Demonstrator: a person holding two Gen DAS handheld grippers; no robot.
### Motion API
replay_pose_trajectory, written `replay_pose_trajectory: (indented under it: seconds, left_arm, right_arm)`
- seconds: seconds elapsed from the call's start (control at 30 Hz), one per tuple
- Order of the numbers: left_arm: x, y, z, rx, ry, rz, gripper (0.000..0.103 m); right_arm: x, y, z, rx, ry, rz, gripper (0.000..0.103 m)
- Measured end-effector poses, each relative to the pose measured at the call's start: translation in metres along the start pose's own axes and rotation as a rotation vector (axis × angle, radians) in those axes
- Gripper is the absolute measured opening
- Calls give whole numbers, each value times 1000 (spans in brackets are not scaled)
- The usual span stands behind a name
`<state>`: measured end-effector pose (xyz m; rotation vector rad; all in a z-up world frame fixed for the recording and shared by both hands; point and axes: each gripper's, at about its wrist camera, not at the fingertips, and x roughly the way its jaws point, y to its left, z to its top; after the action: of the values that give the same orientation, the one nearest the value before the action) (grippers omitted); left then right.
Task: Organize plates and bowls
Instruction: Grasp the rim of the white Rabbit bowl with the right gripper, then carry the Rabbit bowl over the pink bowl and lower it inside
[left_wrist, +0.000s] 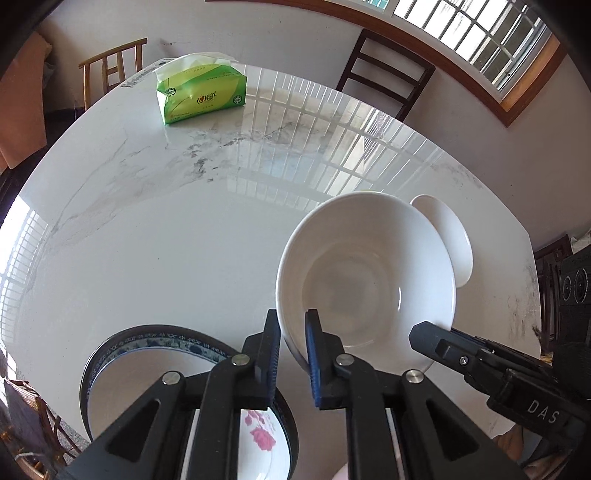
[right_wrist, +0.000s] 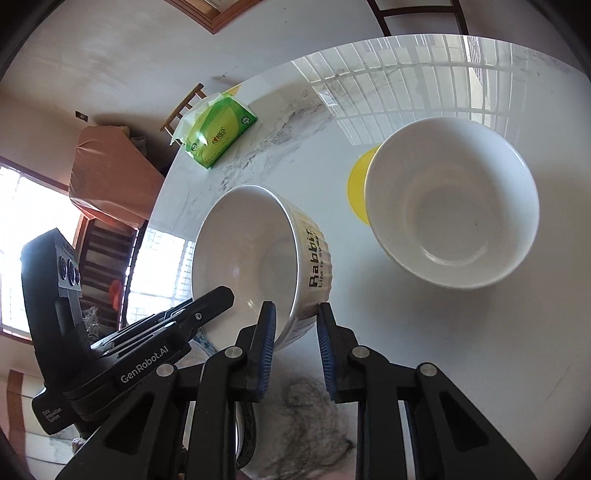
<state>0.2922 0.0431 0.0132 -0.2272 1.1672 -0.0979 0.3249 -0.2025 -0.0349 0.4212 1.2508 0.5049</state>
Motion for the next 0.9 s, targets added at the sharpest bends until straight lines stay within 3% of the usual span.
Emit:
replay_pose_trajectory:
  seconds: [0.2,0.4,0.63,0.9]
  left_arm:
    - [-59,-22,-46,62,-96,-8,14]
    - [-93,-45,-92,113,-151,-12,14]
    - [-107,-65,-135,176,-188,10,14]
    - [-107,-70,-162,216,-187,19,14]
  right_arm:
    - [-44,14,-43,-62,-18,39,21]
    - [-90,20,-89,-106,-52,74,21]
    - [-112,15,-135,-112,-54,83,21]
    - [-112,1,-170,-86,-45,105,21]
